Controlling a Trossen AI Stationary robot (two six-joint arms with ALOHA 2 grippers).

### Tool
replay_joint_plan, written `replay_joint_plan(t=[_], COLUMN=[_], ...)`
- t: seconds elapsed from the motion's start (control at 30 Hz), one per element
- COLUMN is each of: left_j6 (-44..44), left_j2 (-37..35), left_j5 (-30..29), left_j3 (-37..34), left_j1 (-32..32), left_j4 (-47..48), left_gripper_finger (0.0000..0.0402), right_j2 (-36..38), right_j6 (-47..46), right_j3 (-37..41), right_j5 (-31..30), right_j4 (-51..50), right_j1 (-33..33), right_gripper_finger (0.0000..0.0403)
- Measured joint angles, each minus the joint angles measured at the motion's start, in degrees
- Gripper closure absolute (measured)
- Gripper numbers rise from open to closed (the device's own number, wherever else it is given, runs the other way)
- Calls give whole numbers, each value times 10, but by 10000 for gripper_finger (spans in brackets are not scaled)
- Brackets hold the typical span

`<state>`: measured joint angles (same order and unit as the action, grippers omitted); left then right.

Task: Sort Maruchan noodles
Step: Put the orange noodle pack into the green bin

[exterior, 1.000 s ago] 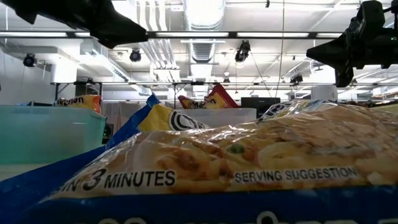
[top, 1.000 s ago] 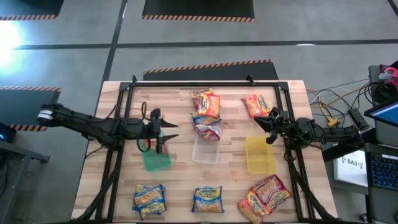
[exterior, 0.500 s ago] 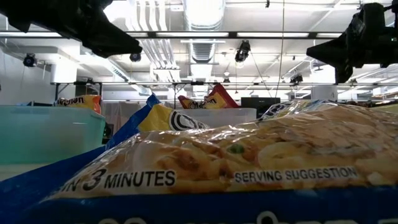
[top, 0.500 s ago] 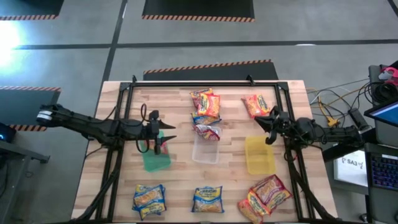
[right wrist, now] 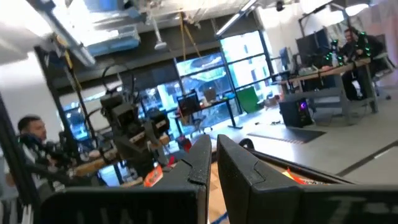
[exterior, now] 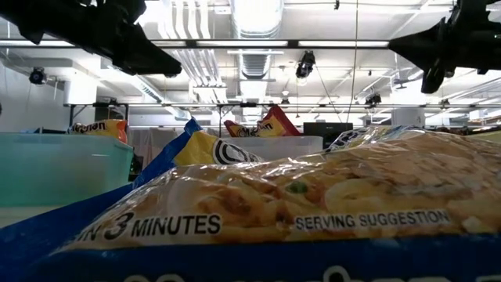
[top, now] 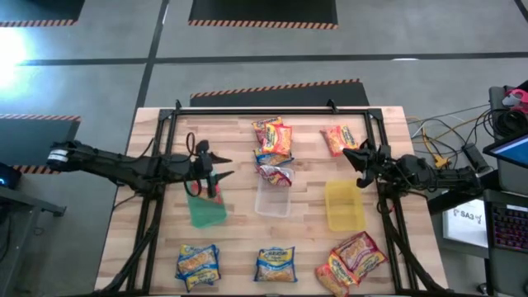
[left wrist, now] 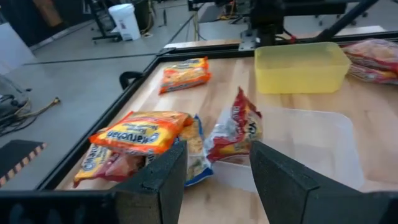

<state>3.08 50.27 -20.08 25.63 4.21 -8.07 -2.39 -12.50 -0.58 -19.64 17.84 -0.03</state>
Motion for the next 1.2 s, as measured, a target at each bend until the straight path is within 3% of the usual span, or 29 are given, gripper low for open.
replay_joint_plan(t=[0.17, 0.3, 0.53, 0.73, 0.87, 1.2], left_j6=[13, 22, 35, 40, 40, 39], left_j2=[1, 1, 1, -1, -6, -7], left_j5=[0, 0, 0, -2, -4, -5], left_j3=[0, 0, 0, 0, 0, 0], left_j1=[-26, -43, -65, -79, -91, -96], left_j4=[0, -1, -1, -1, -1, 6], left_gripper_finger=[243, 243, 243, 243, 243, 243], right_j2=[-4, -4, -18, -36, -41, -57], right_j6=[32, 67, 8, -45, -43, -48], right_j3=[0, 0, 0, 0, 0, 0], right_j5=[4, -48, 5, 5, -25, -28], right_j4=[1, 6, 6, 9, 35, 53], right_j1=[0, -2, -1, -1, -1, -1], right_gripper_finger=[385, 385, 385, 385, 385, 385])
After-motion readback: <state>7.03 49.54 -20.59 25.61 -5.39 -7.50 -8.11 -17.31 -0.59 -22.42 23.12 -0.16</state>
